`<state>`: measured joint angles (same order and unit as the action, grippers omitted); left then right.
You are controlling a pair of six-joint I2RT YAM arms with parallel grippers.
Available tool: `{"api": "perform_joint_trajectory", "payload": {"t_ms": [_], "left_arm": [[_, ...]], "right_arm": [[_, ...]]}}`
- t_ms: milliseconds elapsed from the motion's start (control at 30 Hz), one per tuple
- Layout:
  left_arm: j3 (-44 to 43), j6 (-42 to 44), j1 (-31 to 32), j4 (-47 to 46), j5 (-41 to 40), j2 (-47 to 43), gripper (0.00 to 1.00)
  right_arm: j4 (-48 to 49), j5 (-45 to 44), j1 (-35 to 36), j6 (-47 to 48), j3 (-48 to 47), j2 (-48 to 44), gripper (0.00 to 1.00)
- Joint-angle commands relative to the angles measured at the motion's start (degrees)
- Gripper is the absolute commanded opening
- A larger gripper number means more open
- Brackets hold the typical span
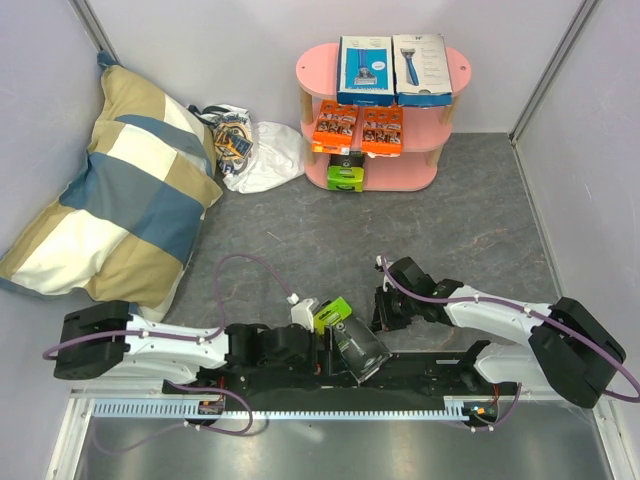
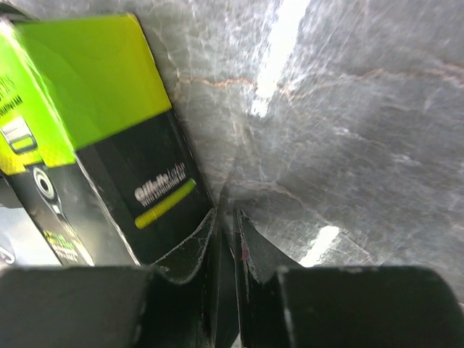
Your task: Place and organize the shaving razors onto the shelf
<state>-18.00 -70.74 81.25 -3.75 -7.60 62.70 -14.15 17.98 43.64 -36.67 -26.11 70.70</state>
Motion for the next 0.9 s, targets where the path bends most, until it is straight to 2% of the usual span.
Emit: {"api": "perform_joint_trajectory", "payload": {"t_ms": [0, 200, 300, 400, 467, 667, 867], "left_arm": [[2.1, -7.7, 2.3, -9.9, -4.8, 5.3, 1.0], [7.0, -13.4, 2.3, -17.5, -8.8, 7.4, 1.0], [8.0, -16.9, 2.3, -17.8, -10.4, 7.7, 0.99], [6.2, -20.1, 2.3, -11.8, -12.3, 9.3, 0.99], [3.6, -20.5, 2.3, -4.5, -13.7, 9.5, 1.0], [0.0, -21.5, 2.3, 6.1, -16.7, 9.4, 1.0], [-0.9, -18.5, 2.7, 9.6, -18.9, 3.8, 0.99]], "right_arm": [[-1.5, 4.3, 0.4, -0.1, 1.8, -1.1, 0.19], [-1.5, 8.1, 0.8, 0.0, 3.5, -3.2, 0.18], [-1.1, 10.0, 1.5, 0.0, 4.5, -4.2, 0.17], [-0.5, 10.6, 2.8, -1.0, 4.8, -5.5, 0.17], [-0.7, 9.9, 2.9, -1.1, 4.8, -5.6, 0.17], [-0.7, 8.7, 2.9, -0.9, 4.0, -4.9, 0.17], [-0.7, 7.5, 2.9, -0.2, 2.6, -3.4, 0.18]]}}
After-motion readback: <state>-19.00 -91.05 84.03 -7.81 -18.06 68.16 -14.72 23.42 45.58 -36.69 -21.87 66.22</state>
